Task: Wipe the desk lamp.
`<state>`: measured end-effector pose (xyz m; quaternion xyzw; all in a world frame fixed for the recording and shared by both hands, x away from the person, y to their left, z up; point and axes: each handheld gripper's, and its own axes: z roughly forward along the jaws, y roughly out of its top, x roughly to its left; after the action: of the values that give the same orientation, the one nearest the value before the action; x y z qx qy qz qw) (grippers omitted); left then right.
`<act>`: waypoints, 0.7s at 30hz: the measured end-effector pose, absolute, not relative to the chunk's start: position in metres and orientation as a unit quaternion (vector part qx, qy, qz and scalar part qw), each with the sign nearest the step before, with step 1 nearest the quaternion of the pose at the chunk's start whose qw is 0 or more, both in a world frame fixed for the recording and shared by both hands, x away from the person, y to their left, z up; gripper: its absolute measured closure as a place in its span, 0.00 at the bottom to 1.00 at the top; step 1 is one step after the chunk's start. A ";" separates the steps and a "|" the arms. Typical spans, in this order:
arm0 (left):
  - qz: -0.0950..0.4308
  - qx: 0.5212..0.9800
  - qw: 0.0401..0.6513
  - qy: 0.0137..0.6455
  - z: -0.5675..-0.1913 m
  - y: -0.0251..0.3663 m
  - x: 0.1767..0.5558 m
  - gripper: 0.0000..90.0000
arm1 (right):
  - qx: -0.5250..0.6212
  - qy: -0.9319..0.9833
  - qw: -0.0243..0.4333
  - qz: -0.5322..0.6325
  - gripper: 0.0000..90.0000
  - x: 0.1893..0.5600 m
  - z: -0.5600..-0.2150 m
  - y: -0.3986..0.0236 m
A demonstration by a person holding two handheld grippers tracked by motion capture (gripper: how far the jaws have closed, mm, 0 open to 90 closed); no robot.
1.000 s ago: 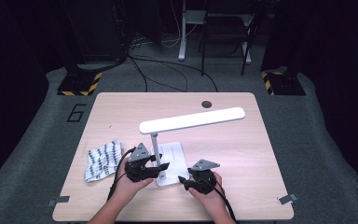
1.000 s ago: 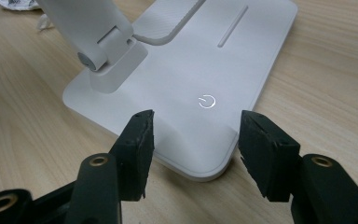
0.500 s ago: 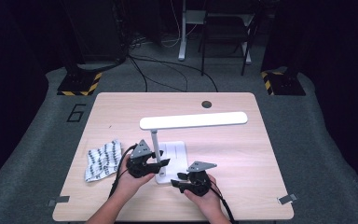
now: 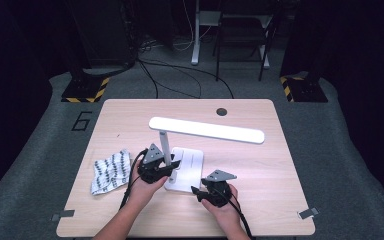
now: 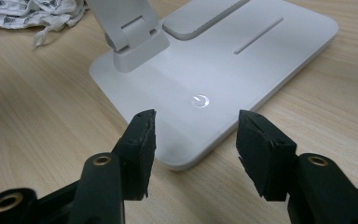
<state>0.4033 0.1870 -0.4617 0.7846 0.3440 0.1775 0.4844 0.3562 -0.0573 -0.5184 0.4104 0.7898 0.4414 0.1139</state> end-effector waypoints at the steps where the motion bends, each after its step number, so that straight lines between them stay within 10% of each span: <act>1: 0.179 0.781 0.487 0.347 -0.462 0.189 0.405 0.73 | 0.409 0.791 0.113 0.442 0.52 0.357 -0.519 -0.058; 21: 0.170 0.776 0.505 0.338 -0.456 0.211 0.401 0.75 | 0.398 0.795 0.119 0.441 0.51 0.359 -0.520 -0.058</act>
<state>0.4011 0.2114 -0.4563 0.7756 0.3383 0.1702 0.5050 0.3588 -0.0576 -0.5204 0.3984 0.7954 0.4410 0.1191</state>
